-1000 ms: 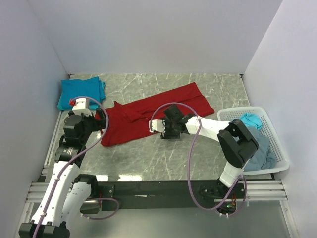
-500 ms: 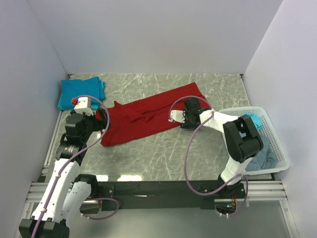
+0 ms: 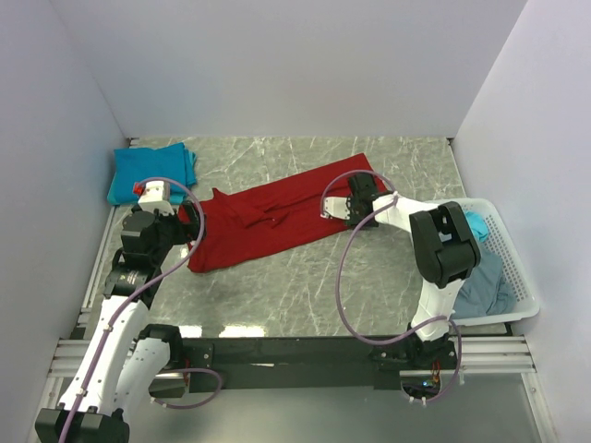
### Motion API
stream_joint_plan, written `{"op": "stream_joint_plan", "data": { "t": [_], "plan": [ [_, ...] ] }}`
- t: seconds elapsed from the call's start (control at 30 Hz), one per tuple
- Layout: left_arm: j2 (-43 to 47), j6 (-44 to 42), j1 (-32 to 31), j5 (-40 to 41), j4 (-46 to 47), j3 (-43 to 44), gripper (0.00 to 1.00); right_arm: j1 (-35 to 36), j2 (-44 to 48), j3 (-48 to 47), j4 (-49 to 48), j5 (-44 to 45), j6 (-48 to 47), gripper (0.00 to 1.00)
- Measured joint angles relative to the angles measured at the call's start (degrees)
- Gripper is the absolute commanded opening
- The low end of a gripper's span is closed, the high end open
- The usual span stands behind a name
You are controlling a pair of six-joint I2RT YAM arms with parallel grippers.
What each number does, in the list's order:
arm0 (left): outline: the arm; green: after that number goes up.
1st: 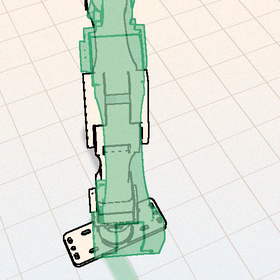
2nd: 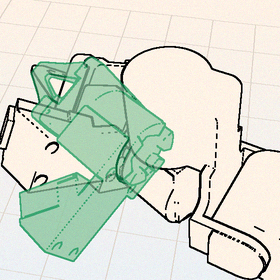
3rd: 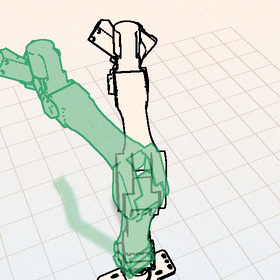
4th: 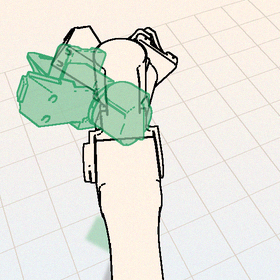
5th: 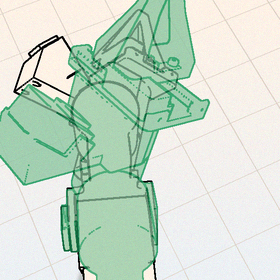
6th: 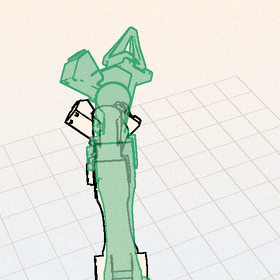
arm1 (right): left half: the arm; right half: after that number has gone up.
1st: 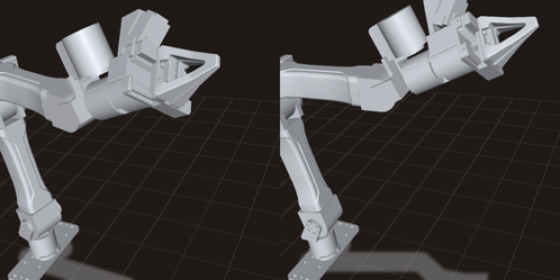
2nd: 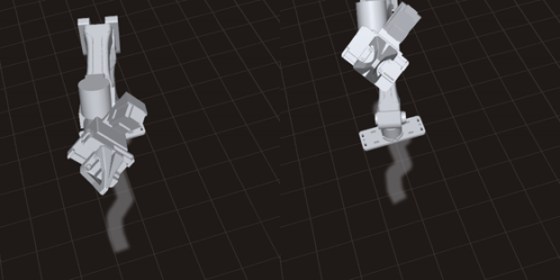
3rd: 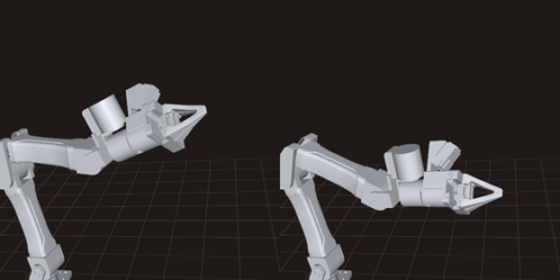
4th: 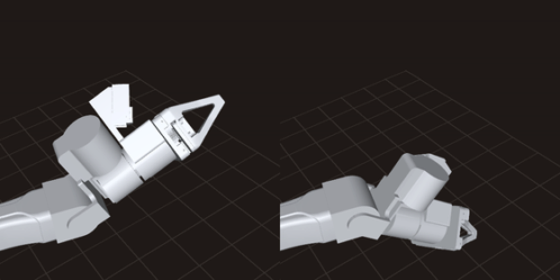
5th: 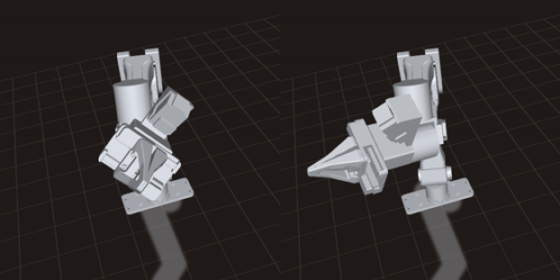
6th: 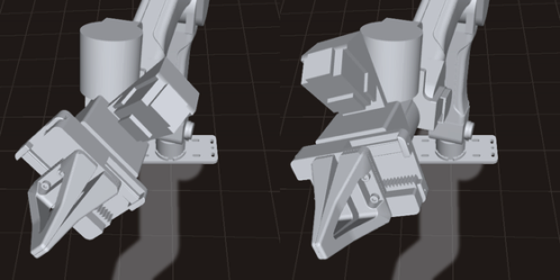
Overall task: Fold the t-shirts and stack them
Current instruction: Fold the tshirt
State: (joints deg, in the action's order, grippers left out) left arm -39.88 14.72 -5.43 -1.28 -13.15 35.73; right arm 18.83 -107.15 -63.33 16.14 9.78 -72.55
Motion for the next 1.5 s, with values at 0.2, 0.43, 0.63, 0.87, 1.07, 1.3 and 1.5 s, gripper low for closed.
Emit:
{"op": "stream_joint_plan", "data": {
  "t": [0.2,0.43,0.63,0.87,1.07,1.3,1.5],
  "plan": [
    [-0.02,-0.02,0.0,-0.2,0.0,0.0,0.99,-0.46,-0.96,-0.52,0.81,0.5,-0.2,0.21],
    [-0.02,-0.02,0.0,-0.44,0.0,0.0,0.99,-0.04,1.22,3.61,-0.76,1.73,-0.52,0.01],
    [0.02,-0.02,0.0,-0.59,0.0,0.0,0.99,2.58,5.55,7.69,3.28,2.51,1.18,0.0],
    [0.5,-0.02,0.0,-0.9,0.02,0.0,0.99,17.99,15.91,14.93,14.21,1.79,8.96,0.0],
    [1.18,-0.02,0.0,-1.49,0.07,0.0,0.99,35.45,21.49,18.53,21.77,-1.38,19.71,0.06],
    [1.7,-0.02,0.0,-2.12,0.11,0.0,0.99,42.1,27.71,19.96,31.8,-4.74,27.67,0.34],
    [1.77,-0.02,0.0,-2.62,0.24,0.0,0.99,33.68,31.85,7.87,37.29,-10.67,28.63,0.56]
  ]
}}
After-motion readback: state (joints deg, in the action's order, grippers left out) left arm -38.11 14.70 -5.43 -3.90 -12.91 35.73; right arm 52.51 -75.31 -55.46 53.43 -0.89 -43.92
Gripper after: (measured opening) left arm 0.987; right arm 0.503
